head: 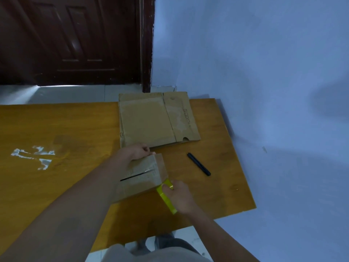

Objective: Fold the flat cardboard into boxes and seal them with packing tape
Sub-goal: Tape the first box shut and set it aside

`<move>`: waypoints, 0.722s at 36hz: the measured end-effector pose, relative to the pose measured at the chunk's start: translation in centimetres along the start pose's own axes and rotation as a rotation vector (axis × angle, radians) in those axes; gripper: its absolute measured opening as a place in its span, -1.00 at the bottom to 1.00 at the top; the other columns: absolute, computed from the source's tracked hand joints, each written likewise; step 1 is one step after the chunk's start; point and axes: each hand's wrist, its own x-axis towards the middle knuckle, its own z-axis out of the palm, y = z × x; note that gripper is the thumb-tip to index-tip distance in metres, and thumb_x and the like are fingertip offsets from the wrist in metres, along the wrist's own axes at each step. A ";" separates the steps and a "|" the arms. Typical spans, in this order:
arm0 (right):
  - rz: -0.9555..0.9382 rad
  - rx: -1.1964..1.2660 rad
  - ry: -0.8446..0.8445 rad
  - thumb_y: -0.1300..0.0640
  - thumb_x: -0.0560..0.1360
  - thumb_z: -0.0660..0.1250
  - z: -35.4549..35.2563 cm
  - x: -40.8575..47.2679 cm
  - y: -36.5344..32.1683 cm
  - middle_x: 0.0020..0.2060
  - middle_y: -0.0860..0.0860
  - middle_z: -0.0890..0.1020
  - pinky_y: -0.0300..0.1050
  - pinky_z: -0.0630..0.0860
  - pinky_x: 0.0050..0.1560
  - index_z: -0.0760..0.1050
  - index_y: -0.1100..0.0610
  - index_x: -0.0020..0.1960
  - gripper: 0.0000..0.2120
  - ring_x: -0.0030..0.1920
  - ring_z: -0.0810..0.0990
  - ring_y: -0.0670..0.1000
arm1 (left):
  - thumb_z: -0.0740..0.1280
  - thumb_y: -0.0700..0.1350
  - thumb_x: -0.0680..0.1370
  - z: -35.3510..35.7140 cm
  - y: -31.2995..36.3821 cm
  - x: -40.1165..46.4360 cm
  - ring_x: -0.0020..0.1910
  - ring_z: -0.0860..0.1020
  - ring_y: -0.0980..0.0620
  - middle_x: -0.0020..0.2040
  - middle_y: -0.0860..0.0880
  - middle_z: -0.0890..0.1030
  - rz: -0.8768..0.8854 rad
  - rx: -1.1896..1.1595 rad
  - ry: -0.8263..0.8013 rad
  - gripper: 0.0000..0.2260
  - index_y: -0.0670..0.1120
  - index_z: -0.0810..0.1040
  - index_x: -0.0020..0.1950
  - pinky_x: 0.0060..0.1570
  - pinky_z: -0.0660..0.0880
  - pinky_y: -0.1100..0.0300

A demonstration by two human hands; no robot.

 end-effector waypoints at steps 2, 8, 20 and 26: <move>-0.001 0.020 0.017 0.08 0.59 0.18 0.0 0.1 0.1 -0.50 -0.05 0.31 -0.29 0.17 -0.52 0.26 0.06 -0.38 -0.64 -0.54 0.26 -0.14 | 0.28 0.13 0.55 0.4 -0.2 0.2 0.02 0.44 -0.02 -0.01 -0.05 0.50 -0.024 -0.038 0.024 -0.74 -0.07 0.49 -0.05 -0.01 0.36 0.17; 0.005 0.005 -0.029 0.04 0.59 0.18 -0.3 0.6 0.6 -0.41 0.01 0.40 -0.26 0.27 -0.43 0.38 0.08 -0.30 -0.71 -0.44 0.37 -0.07 | 0.18 -0.14 0.57 1.9 -0.9 0.1 0.00 0.51 -0.09 0.07 -0.12 0.59 -0.109 -0.117 0.327 -0.81 -0.14 0.56 0.05 -0.03 0.45 0.12; -0.026 0.094 -0.029 0.06 0.57 0.24 -1.5 3.7 -0.7 -0.38 -0.05 0.49 -0.28 0.38 -0.39 0.42 0.06 -0.29 -0.75 -0.39 0.47 -0.10 | 0.16 -0.03 0.49 5.8 -3.6 -6.4 0.19 0.40 -0.15 0.20 -0.11 0.48 0.418 0.317 0.788 -0.69 -0.05 0.50 0.19 0.07 0.43 -0.06; -0.067 0.026 -0.022 0.04 0.55 0.26 -0.7 5.5 -1.3 -0.27 0.11 0.50 -0.12 0.34 -0.22 0.43 0.12 -0.25 -0.77 -0.23 0.48 0.06 | 0.07 0.12 0.54 8.3 -5.4 -7.7 0.38 0.27 -0.10 0.37 -0.10 0.42 0.319 0.481 0.718 -0.53 -0.04 0.43 0.37 0.39 0.17 -0.11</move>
